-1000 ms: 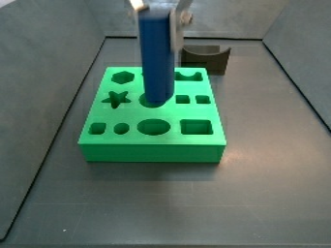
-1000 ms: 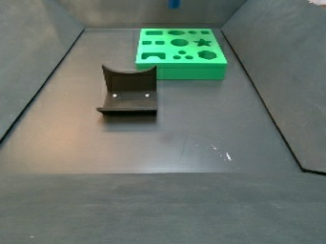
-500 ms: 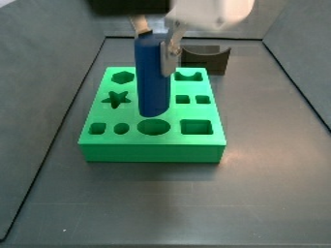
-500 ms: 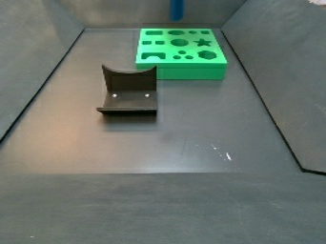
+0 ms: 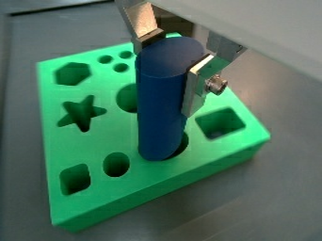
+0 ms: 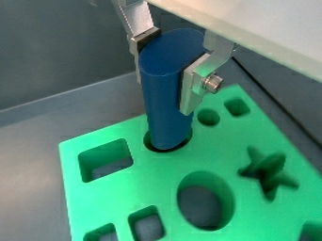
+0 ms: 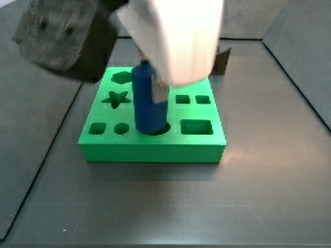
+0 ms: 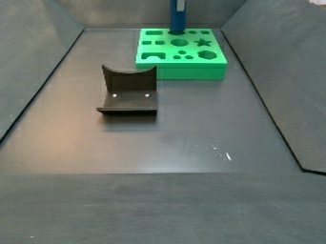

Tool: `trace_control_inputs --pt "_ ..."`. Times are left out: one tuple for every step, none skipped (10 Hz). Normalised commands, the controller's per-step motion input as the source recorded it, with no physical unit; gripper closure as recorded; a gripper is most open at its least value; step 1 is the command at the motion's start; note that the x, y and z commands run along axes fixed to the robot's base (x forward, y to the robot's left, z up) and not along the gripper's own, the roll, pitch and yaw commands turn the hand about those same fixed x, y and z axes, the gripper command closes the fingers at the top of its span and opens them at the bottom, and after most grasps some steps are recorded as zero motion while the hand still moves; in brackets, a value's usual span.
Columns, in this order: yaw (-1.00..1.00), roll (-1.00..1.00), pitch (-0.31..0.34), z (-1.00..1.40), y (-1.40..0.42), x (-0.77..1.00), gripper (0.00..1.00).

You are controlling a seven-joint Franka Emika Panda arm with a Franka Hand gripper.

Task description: Insert the oval object.

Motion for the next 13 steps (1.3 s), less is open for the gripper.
trace_control_inputs --pt "-1.00 0.00 0.000 -0.32 0.00 0.00 1.00" --pt "-1.00 0.00 0.000 -0.23 0.00 0.00 1.00" --pt "-0.98 0.00 0.000 -0.23 0.00 0.08 1.00" --pt "-0.89 0.00 0.000 -0.33 0.00 0.22 1.00" --pt "-0.90 0.00 0.000 -0.38 0.00 0.20 1.00" --pt "-0.93 0.00 0.000 -0.29 0.00 0.16 1.00" --pt "-0.94 0.00 0.000 -0.29 0.00 0.15 1.00" --pt "-0.86 0.00 -0.039 -0.38 -0.03 0.19 1.00" --pt "-0.42 0.00 -0.140 -0.45 -0.03 0.00 1.00" --pt "-0.21 0.02 -0.234 -0.43 0.00 -0.15 1.00" --pt "0.00 0.00 -0.316 -0.34 0.00 -0.27 1.00" --pt "0.00 -0.01 -0.244 -0.25 0.00 -0.13 1.00" --pt "0.00 -0.04 -0.301 -0.35 0.00 -0.15 1.00"
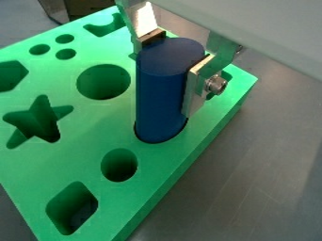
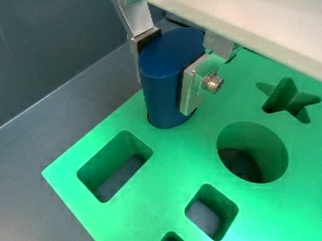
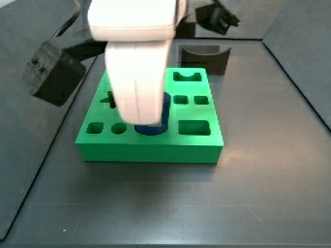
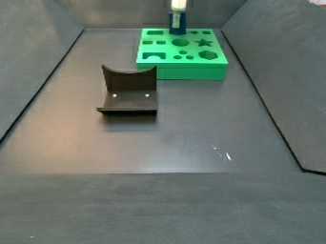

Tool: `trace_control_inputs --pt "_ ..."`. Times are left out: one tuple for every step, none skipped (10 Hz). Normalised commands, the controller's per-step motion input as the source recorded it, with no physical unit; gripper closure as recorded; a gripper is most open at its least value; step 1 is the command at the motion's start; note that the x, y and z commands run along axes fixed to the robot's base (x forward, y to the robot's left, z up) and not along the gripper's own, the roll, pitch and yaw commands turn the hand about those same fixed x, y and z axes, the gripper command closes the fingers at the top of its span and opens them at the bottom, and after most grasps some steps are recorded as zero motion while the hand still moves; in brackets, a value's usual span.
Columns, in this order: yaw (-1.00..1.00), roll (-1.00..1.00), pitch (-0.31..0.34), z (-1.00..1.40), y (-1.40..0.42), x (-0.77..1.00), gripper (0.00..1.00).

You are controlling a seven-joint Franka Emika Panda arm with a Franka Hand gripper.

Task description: Insert the oval object.

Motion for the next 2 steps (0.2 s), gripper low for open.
trace_control_inputs --pt "0.00 -0.07 -0.309 -0.33 0.00 -0.16 1.00" --pt "0.00 0.00 0.000 0.00 0.00 0.00 1.00"
